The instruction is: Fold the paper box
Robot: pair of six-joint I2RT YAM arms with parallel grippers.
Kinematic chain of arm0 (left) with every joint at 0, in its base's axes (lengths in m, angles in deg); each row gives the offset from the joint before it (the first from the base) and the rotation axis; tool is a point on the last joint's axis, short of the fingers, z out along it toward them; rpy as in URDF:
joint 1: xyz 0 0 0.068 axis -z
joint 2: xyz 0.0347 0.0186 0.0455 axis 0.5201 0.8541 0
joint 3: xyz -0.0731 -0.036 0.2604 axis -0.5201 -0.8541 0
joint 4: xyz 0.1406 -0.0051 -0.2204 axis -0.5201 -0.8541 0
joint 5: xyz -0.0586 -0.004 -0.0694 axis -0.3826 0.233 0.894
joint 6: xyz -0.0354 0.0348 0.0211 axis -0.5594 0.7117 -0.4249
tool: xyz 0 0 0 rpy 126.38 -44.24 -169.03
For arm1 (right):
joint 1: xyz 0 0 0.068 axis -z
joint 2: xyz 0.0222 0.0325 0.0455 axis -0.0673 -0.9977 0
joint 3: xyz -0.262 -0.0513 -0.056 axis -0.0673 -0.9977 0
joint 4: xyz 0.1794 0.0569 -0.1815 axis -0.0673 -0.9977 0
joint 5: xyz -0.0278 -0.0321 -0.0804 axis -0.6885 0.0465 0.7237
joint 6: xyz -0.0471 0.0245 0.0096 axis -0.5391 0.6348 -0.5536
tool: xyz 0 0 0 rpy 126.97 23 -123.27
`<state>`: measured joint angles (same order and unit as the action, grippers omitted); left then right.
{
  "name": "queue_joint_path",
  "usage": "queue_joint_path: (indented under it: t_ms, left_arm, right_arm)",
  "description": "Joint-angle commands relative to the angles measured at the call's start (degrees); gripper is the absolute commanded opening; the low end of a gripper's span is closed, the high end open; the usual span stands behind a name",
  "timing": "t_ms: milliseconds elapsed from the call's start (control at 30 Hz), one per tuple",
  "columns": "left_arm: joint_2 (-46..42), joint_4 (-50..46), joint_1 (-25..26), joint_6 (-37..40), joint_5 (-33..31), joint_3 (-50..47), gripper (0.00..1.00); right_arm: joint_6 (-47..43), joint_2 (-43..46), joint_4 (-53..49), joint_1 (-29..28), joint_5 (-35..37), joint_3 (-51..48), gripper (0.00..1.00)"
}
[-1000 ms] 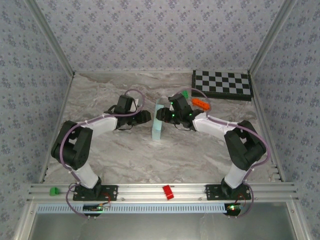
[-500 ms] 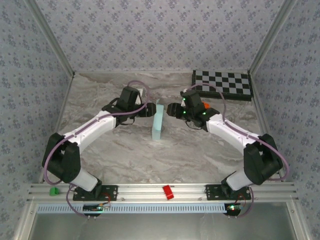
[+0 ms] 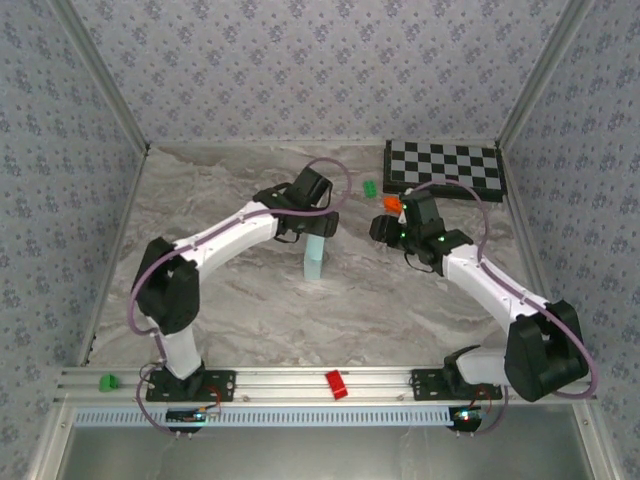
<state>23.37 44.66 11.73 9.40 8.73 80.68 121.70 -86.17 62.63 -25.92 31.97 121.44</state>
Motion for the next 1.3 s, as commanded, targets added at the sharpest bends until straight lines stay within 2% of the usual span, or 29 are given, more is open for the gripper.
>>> queue_joint_path:
  t_ms: [0,500,600,767,933,1267]
  left_arm:
    - [2.0,-4.5,0.7,2.1,-2.1,3.4,0.78]
    - [6.0,-7.2,1.7,5.3,-3.6,4.0,0.59]
    - [5.2,-6.8,1.7,7.5,-3.5,3.0,0.54]
    - [3.4,-5.2,1.7,12.9,-3.5,0.6,0.53]
    - [3.4,-5.2,1.1,18.2,-0.9,0.1,0.51]
    - [2.1,-5.3,-3.2,29.9,9.6,-0.2,0.51]
  right_arm:
    - [-1.0,1.4,-0.3,0.7,0.0,-1.4,0.56]
    - [0.3,0.9,1.8,1.5,-1.3,-3.4,0.56]
    - [0.3,0.6,1.8,1.5,-1.5,-3.4,0.56]
    - [0.4,0.4,1.8,1.5,-1.5,-3.5,0.56]
    - [0.4,0.1,2.0,1.5,-1.6,-3.4,0.56]
    - [0.3,-0.1,1.7,1.5,-1.5,-3.6,0.56]
